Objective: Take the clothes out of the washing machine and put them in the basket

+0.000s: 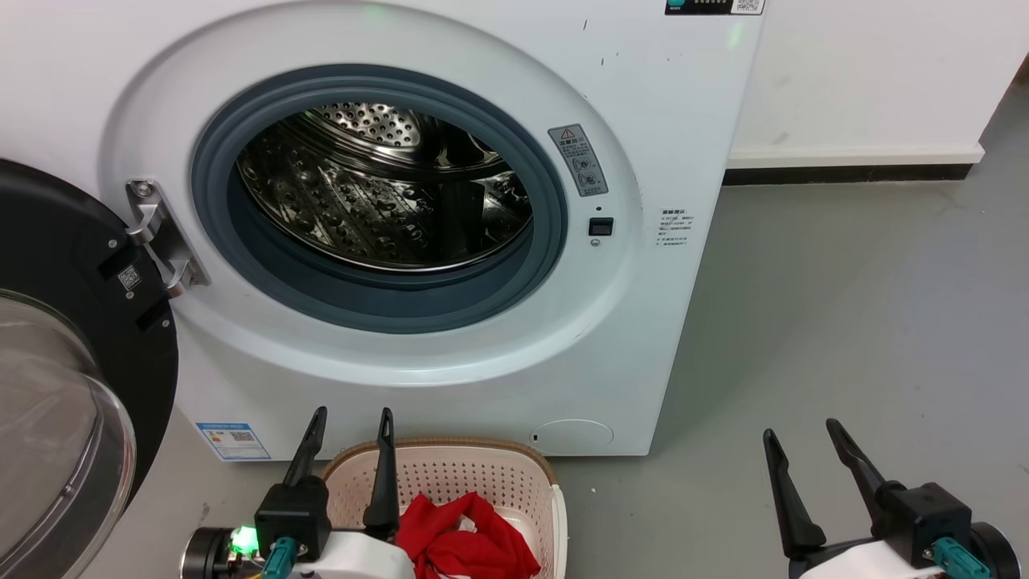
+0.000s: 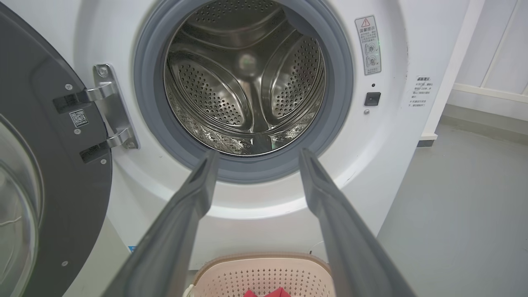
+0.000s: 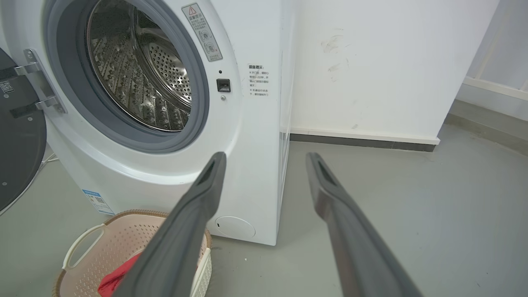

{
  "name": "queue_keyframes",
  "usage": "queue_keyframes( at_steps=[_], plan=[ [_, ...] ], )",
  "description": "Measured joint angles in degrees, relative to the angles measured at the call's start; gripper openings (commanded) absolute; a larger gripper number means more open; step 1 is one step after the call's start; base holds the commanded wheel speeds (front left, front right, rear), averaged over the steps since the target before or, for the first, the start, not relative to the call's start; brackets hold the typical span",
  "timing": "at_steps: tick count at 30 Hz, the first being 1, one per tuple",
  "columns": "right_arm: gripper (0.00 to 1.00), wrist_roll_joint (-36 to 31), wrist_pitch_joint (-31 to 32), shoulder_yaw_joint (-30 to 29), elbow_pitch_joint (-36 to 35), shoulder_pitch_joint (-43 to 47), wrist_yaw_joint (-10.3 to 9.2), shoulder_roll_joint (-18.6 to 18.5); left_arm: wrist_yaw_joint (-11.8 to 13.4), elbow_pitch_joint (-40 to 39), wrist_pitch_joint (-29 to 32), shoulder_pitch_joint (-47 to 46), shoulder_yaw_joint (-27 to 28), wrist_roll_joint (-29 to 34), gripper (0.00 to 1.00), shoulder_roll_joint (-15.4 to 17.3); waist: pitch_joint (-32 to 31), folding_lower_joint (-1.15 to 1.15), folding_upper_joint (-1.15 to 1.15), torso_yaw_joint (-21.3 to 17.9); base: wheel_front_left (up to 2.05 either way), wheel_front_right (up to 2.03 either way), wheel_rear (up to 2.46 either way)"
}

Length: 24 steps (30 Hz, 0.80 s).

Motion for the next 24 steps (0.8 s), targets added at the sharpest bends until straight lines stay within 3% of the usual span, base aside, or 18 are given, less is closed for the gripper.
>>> queue_keyframes(
  at_steps=[1,6,24],
  plan=[
    [0.00,0.01,0.00,0.01,0.07,0.01,0.00,0.00,0.01,0.08,0.04,0.01,-0.03,0.00,0.00,0.04,0.06,0.00,0.00,0.01,0.00,0.00,0.00],
    [0.00,1.26,-0.01,0.24,2.11,0.68,0.01,0.00,-0.11,2.13,0.33,1.33,0.04,-1.12,0.00,0.01,0.10,0.00,0.00,0.01,0.00,0.00,0.00],
    [0.00,23.05,1.69,-0.11,5.24,-1.83,0.00,-0.87,-2.96,3.79,4.28,0.07,2.86,-21.64,0.00,0.12,0.32,0.00,0.00,-0.01,0.00,0.00,0.00]
  ],
)
